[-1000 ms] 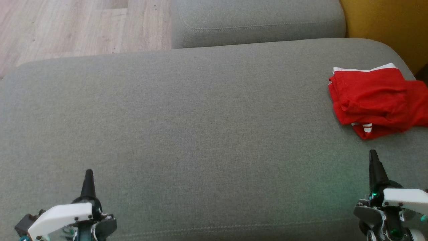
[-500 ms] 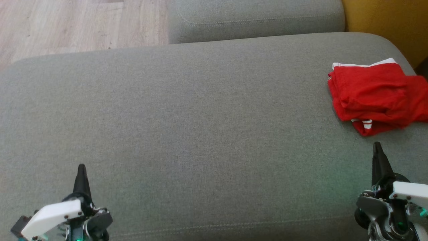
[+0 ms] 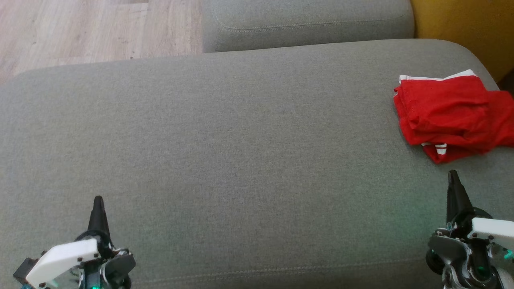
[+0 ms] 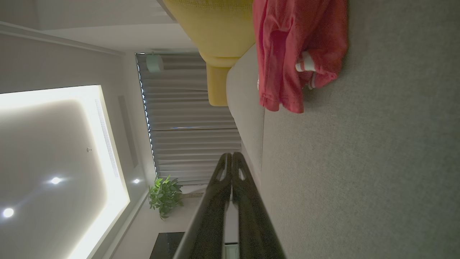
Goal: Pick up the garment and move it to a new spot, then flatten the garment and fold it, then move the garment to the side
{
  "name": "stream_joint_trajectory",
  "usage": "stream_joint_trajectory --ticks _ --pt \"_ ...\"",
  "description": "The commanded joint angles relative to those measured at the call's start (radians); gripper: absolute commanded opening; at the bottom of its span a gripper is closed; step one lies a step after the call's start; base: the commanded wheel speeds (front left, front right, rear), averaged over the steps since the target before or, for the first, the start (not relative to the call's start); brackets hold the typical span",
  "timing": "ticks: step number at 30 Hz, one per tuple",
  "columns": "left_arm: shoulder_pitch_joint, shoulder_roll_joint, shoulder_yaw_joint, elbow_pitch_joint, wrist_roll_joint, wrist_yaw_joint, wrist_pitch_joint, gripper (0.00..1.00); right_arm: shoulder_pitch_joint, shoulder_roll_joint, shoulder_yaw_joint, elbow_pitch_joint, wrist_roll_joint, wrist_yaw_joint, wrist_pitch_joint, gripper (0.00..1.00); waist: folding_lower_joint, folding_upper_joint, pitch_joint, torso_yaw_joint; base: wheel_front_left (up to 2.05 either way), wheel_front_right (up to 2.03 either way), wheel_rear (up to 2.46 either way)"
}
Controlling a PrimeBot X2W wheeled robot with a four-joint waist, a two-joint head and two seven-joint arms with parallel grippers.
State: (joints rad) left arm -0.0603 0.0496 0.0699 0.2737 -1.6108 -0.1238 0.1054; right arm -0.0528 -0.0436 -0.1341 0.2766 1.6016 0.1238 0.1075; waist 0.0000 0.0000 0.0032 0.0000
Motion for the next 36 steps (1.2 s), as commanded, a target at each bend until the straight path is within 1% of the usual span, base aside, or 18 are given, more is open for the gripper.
stream_joint_trajectory --ticks 1,36 --pt "-0.047 0.005 0.039 -0.028 -0.002 -0.007 0.004 0.0 -0.055 -0.007 0.02 -0.032 0.007 0.007 0.006 0.0 0.0 0.0 0.0 0.0 0.0 0.0 0.0" --pt "-0.048 0.003 0.041 -0.028 0.0 -0.007 0.006 0.0 -0.055 -0.007 0.02 -0.032 0.007 0.007 0.006 0.0 0.0 0.0 0.0 0.0 0.0 0.0 0.0"
